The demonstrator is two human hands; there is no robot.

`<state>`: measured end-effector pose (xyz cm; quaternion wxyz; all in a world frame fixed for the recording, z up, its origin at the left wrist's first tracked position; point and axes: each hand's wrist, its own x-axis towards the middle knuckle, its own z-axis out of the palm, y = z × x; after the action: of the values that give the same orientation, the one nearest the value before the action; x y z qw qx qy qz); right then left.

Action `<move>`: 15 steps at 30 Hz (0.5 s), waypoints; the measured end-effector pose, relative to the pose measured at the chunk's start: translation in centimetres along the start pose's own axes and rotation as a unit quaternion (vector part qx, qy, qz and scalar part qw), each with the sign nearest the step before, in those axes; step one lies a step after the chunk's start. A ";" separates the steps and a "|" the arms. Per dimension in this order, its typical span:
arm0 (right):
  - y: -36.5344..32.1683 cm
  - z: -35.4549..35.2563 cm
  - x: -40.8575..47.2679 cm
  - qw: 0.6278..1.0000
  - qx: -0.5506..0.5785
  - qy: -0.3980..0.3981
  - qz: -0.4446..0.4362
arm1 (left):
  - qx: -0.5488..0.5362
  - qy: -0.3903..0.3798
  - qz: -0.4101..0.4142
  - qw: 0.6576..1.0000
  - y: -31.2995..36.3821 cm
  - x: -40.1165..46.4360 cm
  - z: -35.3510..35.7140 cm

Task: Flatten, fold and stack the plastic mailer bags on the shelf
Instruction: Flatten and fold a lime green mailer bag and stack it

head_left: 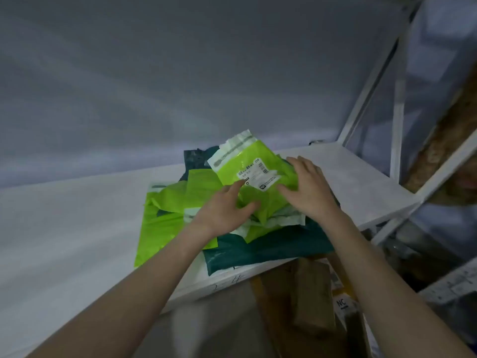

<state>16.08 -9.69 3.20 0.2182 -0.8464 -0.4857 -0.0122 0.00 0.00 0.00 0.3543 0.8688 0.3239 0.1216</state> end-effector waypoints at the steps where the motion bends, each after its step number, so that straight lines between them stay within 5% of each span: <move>1: 0.2 0.2 0.3 1.000 0.000 0.005 0.010 | 0.021 -0.001 -0.004 1.000 0.1 0.4 0.3; 8: 1.4 1.7 2.1 0.995 0.046 0.014 0.089 | 0.087 -0.011 -0.067 0.994 -0.6 2.4 2.8; 15: 0.9 1.9 1.9 0.969 0.204 0.028 0.138 | -0.029 -0.005 -0.058 0.998 -0.5 2.7 2.8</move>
<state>17.44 -7.80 1.62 0.3992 -0.8420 -0.3506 0.0934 3.07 0.54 -2.42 0.3872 0.8385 0.3685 0.1061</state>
